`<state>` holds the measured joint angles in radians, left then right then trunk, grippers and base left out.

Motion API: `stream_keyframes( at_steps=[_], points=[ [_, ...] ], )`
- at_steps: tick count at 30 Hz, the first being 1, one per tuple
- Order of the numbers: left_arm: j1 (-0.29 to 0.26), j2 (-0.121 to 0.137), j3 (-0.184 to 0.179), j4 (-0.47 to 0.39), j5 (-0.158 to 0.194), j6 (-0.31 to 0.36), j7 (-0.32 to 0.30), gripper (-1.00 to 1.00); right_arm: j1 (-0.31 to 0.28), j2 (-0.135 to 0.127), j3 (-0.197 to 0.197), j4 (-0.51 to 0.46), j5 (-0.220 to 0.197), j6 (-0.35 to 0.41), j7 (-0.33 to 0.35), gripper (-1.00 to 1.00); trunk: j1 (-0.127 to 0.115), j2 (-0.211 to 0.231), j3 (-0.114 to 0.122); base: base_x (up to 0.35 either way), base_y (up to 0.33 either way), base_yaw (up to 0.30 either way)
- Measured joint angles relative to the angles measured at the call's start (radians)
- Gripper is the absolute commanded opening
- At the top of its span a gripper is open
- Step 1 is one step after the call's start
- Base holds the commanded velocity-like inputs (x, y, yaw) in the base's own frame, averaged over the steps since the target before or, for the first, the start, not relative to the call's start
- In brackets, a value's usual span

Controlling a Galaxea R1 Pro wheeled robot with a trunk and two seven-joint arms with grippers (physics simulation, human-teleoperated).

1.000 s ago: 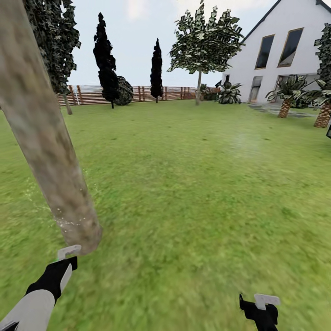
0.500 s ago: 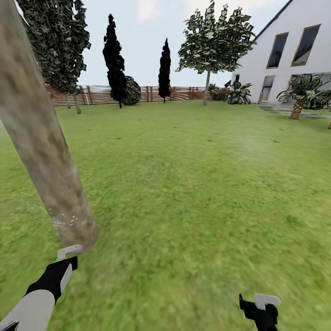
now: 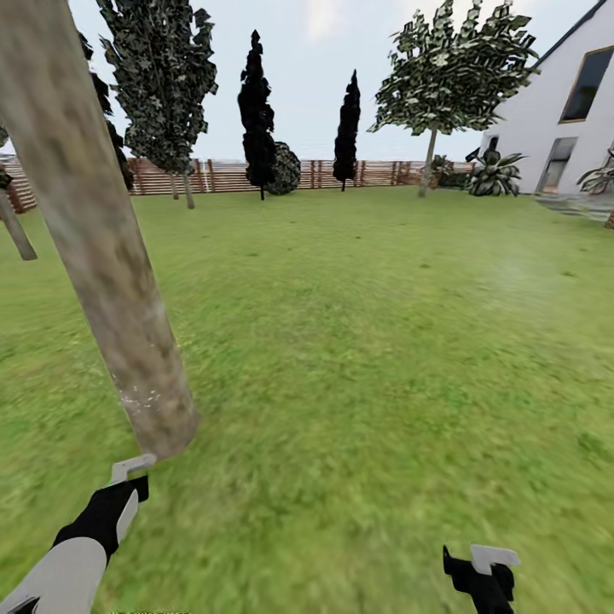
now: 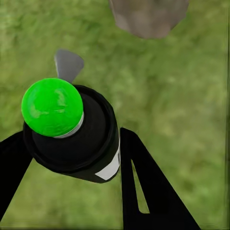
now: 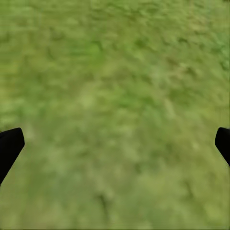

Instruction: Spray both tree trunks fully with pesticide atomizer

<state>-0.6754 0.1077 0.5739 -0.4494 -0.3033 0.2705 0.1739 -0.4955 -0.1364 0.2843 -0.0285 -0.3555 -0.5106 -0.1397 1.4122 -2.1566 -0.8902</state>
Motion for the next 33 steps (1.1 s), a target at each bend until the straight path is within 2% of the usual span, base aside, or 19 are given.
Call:
stream_keyframes(
  at_steps=[8, 13, 14, 15, 16, 18, 20, 21, 23, 24, 26, 29, 31, 33],
  points=[
    [-0.004, -0.009, -0.007, -0.011, -0.005, 0.002, 0.000, -1.00, 0.000, -0.001, 0.000, 0.000, 0.000, 0.001, 0.000, 1.00, 0.000, 0.000, 0.000, 0.024, -0.159, 0.236],
    [-0.015, -0.011, -0.010, -0.132, -0.006, 0.023, -0.014, -1.00, 0.000, -0.002, 0.000, 0.000, 0.000, 0.001, 0.000, 1.00, 0.000, 0.000, 0.000, 0.000, -0.003, 0.185],
    [-0.017, -0.014, -0.010, -0.134, -0.005, 0.023, -0.016, -1.00, 0.000, -0.002, 0.000, 0.000, 0.000, 0.001, 0.000, 1.00, 0.000, 0.000, 0.000, 0.000, 0.000, 0.035],
    [-0.018, -0.028, -0.013, -0.136, -0.002, 0.023, -0.017, -1.00, 0.000, -0.003, 0.000, -0.001, 0.000, 0.001, 0.000, 1.00, 0.000, 0.000, 0.000, 0.000, 0.000, 0.014],
    [-0.019, -0.041, -0.034, -0.138, -0.003, 0.024, -0.017, -1.00, 0.000, -0.003, 0.000, 0.000, 0.000, 0.000, -0.001, 1.00, 0.000, 0.000, 0.000, 0.000, 0.000, 0.006],
    [-0.052, -0.054, -0.106, -0.144, -0.004, 0.042, -0.016, -1.00, 0.000, -0.005, -0.001, 0.001, 0.000, 0.000, -0.001, 1.00, 0.000, 0.000, 0.000, 0.000, 0.000, 0.002],
    [-0.108, -0.062, -0.128, -0.145, -0.005, 0.093, -0.016, -1.00, 0.000, -0.006, -0.001, 0.001, 0.000, 0.000, -0.001, 1.00, 0.000, 0.000, 0.000, 0.000, 0.000, 0.000],
    [-0.134, -0.058, -0.131, -0.145, -0.007, 0.105, -0.016, -1.00, 0.000, -0.006, -0.001, 0.001, 0.000, 0.000, -0.001, 1.00, 0.000, 0.000, 0.000, 0.000, 0.000, 0.000],
    [-0.149, -0.039, -0.130, -0.145, -0.008, 0.116, -0.016, -1.00, 0.000, -0.006, -0.001, 0.001, 0.000, 0.001, -0.001, 1.00, 0.000, 0.000, 0.000, 0.000, 0.000, 0.000],
    [-0.154, -0.011, -0.130, -0.145, -0.012, 0.120, -0.016, -1.00, 0.000, -0.006, -0.001, 0.001, 0.000, 0.001, -0.001, 1.00, 0.000, 0.000, 0.000, 0.000, 0.000, 0.000],
    [-0.155, 0.023, -0.132, -0.145, -0.010, 0.122, -0.018, -1.00, 0.000, -0.006, -0.001, 0.001, 0.000, 0.001, -0.001, 1.00, 0.000, 0.000, 0.000, 0.000, 0.000, 0.000],
    [-0.149, 0.015, -0.134, -0.135, -0.005, 0.122, -0.019, -1.00, 0.000, -0.005, 0.000, 0.000, 0.000, 0.001, -0.001, 1.00, 0.000, 0.000, 0.000, 0.000, 0.000, 0.141],
    [-0.157, -0.008, -0.144, -0.142, -0.003, 0.124, -0.025, -1.00, 0.000, -0.005, 0.000, 0.000, 0.000, 0.001, -0.001, 1.00, 0.000, 0.000, 0.000, 0.000, 0.000, 0.164],
    [-0.158, -0.009, -0.146, -0.158, -0.008, 0.163, -0.033, -1.00, 0.000, -0.005, -0.001, -0.001, 0.000, 0.001, 0.000, 1.00, 0.000, 0.000, 0.000, 0.006, 0.000, 0.032]
  ],
)
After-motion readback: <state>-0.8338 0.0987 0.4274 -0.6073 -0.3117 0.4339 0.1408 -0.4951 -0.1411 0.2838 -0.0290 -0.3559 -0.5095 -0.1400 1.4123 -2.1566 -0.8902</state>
